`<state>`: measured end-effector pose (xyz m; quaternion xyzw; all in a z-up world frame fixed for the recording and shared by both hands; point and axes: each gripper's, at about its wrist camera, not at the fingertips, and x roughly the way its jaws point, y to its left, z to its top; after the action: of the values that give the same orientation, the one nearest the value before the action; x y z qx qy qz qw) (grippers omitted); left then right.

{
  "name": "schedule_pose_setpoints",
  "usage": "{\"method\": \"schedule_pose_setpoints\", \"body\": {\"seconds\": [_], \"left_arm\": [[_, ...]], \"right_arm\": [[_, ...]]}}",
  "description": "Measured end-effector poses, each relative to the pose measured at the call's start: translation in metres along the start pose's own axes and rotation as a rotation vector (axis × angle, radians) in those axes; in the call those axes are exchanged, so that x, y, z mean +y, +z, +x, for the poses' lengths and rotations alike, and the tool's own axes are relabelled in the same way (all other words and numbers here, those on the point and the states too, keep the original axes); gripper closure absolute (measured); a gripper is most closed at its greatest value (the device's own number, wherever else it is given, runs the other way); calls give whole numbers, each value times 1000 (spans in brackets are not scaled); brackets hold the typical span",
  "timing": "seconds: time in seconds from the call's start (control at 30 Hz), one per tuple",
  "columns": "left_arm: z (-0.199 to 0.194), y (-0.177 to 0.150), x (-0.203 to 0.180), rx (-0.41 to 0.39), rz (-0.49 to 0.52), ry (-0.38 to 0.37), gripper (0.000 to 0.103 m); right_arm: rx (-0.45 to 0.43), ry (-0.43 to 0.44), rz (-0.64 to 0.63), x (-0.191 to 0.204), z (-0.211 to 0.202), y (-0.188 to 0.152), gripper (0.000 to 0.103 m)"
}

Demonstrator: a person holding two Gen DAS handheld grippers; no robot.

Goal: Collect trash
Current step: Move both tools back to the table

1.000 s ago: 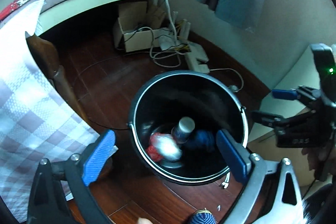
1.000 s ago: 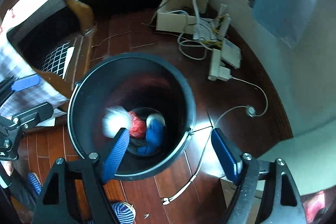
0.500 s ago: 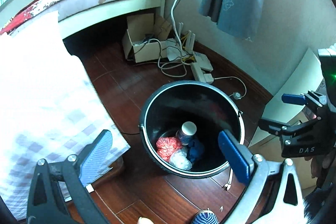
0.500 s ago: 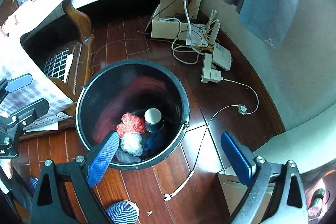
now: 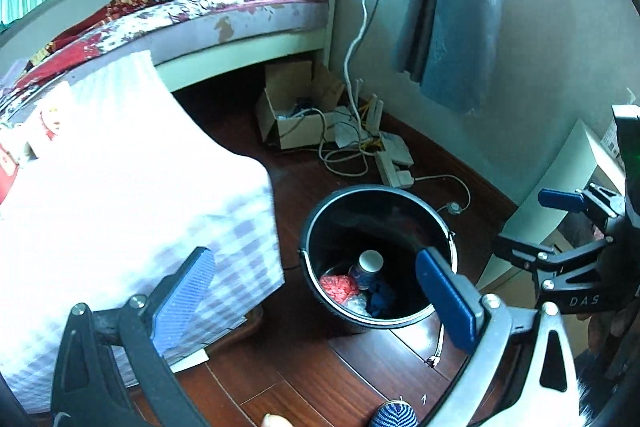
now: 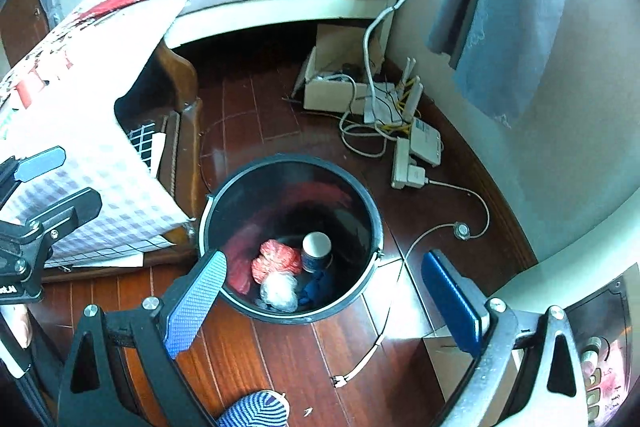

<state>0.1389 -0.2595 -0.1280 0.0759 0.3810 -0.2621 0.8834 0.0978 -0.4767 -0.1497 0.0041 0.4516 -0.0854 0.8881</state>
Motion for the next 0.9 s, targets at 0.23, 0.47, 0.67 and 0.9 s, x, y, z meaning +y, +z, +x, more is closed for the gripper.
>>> {"method": "schedule_pose_setpoints", "body": {"seconds": [0.23,0.47,0.67,0.9], "left_arm": [[-27,-3,17,-41,-24,29,2],[-51,-8,33,-71,-53,53,2],[-69,-18,50,-87,-84,73,2],[-89,-30,77,-104,-128,119,1]], "right_arm": [[-45,16,-25,23,-27,6,3],[-73,34,-47,45,-48,10,3],[-91,53,-69,67,-58,11,3],[-104,90,-98,95,-62,15,3]]}}
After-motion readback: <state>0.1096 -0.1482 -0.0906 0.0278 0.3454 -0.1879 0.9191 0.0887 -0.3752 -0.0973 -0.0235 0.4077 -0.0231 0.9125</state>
